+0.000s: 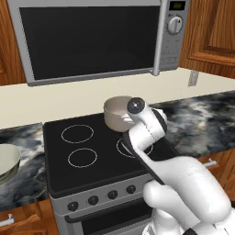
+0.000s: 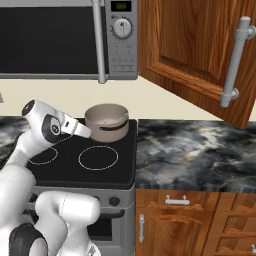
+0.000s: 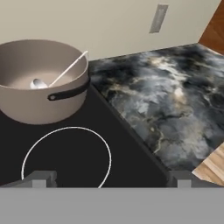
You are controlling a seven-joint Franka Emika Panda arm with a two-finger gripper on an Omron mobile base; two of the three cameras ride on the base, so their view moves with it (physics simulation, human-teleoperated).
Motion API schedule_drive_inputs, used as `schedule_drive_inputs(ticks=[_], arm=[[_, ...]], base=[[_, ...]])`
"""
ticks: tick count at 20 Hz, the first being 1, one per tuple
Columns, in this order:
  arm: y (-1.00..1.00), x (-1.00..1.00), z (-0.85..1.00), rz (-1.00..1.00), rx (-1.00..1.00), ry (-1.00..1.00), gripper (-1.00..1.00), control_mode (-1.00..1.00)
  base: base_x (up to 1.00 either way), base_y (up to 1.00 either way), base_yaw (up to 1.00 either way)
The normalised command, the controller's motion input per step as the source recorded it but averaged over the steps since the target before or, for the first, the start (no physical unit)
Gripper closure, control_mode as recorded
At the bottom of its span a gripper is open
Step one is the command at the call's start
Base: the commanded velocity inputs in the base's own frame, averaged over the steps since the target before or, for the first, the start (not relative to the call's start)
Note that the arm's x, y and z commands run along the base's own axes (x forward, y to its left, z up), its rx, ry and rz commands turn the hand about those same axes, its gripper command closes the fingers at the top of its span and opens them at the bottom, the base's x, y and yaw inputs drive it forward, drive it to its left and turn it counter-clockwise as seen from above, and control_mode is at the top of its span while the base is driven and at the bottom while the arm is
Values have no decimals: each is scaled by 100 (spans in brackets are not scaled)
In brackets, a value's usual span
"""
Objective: Open the cabinet and move the ladle to the pot. Then close the cabinet.
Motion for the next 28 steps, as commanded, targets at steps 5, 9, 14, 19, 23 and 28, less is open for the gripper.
schedule_drive_inputs(ticks=[5, 9, 14, 19, 23, 28], arm=[[-19, -66, 54, 0, 3, 0, -100, -100], [-31, -85, 62, 3, 6, 0, -100, -100], [-25, -94, 46, 12, 5, 0, -100, -100], [-12, -90, 48, 20, 6, -1, -100, -100], [0, -64, 57, 19, 5, -1, -100, -100], [0, -47, 48, 6, 2, -2, -100, -100]], base=[[0, 0, 0], [0, 0, 0], [0, 0, 0], [0, 0, 0], [0, 0, 0], [0, 0, 0]])
